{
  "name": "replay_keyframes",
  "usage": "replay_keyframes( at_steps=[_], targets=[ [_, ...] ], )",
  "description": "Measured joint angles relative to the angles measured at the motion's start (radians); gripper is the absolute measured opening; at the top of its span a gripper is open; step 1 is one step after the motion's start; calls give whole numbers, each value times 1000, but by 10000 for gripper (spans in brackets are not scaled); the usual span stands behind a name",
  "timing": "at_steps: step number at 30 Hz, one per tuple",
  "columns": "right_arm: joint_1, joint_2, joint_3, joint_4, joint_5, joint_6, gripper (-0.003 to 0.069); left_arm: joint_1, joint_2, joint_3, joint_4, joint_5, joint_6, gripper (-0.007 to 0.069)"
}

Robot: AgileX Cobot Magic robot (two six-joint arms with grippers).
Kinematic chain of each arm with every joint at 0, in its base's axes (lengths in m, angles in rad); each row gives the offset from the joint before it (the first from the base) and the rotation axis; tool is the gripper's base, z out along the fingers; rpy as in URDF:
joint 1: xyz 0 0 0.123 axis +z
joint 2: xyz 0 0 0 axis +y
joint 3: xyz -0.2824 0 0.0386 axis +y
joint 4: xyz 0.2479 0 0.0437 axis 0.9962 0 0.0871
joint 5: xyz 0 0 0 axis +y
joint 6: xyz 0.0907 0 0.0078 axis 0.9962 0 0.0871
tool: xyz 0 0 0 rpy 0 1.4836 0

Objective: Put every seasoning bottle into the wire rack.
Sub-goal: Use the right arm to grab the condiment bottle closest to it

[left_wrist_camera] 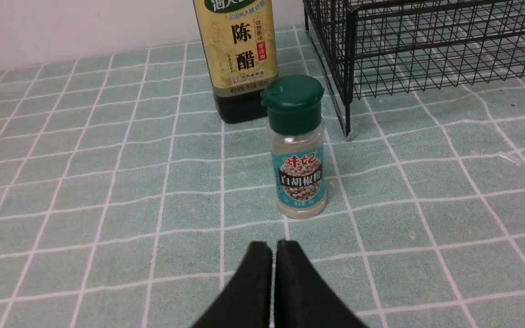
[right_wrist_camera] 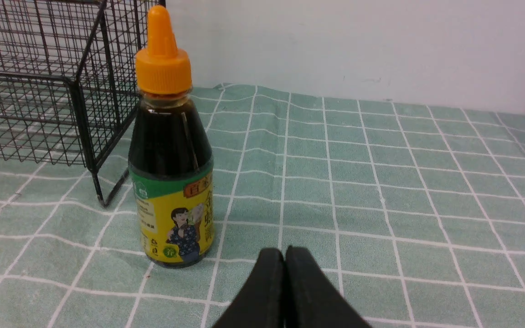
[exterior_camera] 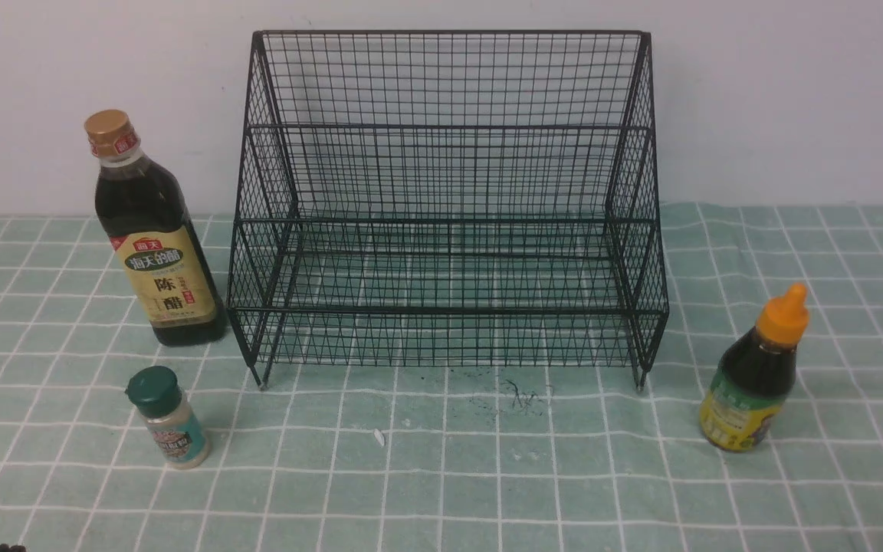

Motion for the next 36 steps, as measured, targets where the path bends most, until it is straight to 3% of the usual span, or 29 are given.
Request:
replay_keyframes(
  at_steps=[24,28,31,36],
  targets=[
    [0,0,0,-8,-15,-6,-14,0,0,0,0,0,0,-6],
    [1,0,5,191,-179,109,-14,0,0,0,0,0,0,-6],
    [1,0,5,431,-323,239,-14,0,0,0,0,0,0,-6],
    [1,0,5,643,-452,273,-14,0,0,0,0,0,0,-6]
  ],
)
